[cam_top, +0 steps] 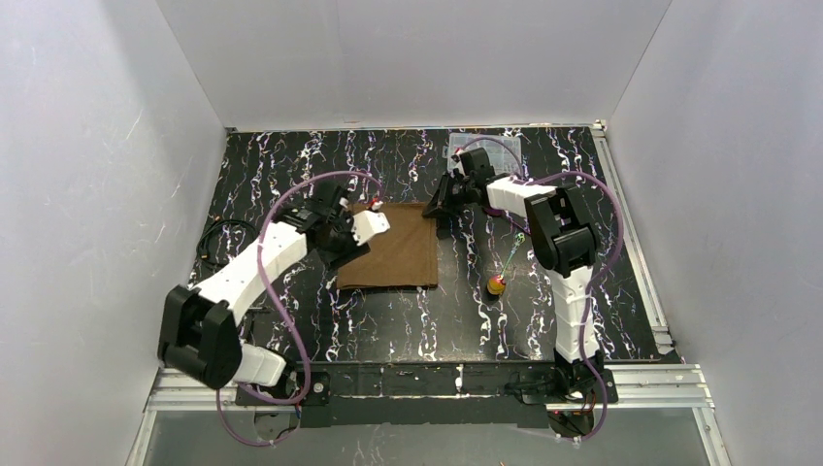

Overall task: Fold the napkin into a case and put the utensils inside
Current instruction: Smooth out the upper triangle-folded napkin at the center of the board.

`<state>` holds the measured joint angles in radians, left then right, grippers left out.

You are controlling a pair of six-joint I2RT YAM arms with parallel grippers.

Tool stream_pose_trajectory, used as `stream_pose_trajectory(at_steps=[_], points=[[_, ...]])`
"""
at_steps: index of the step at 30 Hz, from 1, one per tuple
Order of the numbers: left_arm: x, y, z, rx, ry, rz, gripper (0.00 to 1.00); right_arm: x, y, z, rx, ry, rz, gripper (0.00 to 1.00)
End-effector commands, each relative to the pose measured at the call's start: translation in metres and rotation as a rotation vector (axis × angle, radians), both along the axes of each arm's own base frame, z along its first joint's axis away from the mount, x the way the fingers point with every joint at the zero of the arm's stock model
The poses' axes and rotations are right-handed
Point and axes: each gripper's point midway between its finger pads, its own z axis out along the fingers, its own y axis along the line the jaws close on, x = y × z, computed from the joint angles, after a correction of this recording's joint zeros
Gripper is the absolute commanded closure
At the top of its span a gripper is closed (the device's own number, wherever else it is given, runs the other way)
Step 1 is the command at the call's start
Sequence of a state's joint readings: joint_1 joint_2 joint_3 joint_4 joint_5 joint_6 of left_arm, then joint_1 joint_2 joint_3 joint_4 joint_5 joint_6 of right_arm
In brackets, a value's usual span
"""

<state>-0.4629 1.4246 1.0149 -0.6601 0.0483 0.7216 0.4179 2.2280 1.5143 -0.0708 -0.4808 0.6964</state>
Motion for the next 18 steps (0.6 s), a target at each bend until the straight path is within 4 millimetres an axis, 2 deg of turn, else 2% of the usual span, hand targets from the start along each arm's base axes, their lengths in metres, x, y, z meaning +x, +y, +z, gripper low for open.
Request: stream_pose_trajectory(at_steps=[1, 5, 9, 12, 16, 18], points=[[-0.025, -0.010, 0.035, -0.130, 0.042, -0.065, 0.51, 0.009, -0.021, 0.006, -0.076, -0.043, -0.080, 0.78], [-0.051, -0.017, 0.022, -0.183, 0.144, -0.108, 0.49, 0.014, -0.022, 0.032, -0.084, -0.113, -0.089, 0.72], [-0.067, -0.024, -0.007, -0.135, 0.156, -0.220, 0.49, 0.012, -0.026, 0.033, -0.116, -0.111, -0.071, 0.68], [-0.059, -0.023, -0.025, -0.080, 0.094, -0.286, 0.50, 0.009, -0.030, 0.039, -0.136, -0.129, -0.068, 0.65], [-0.044, -0.019, -0.030, -0.032, 0.004, -0.357, 0.53, 0.007, -0.038, 0.068, -0.171, -0.224, -0.032, 0.55], [-0.045, -0.017, -0.035, -0.020, -0.023, -0.410, 0.53, 0.003, -0.043, 0.080, -0.198, -0.270, -0.004, 0.48]])
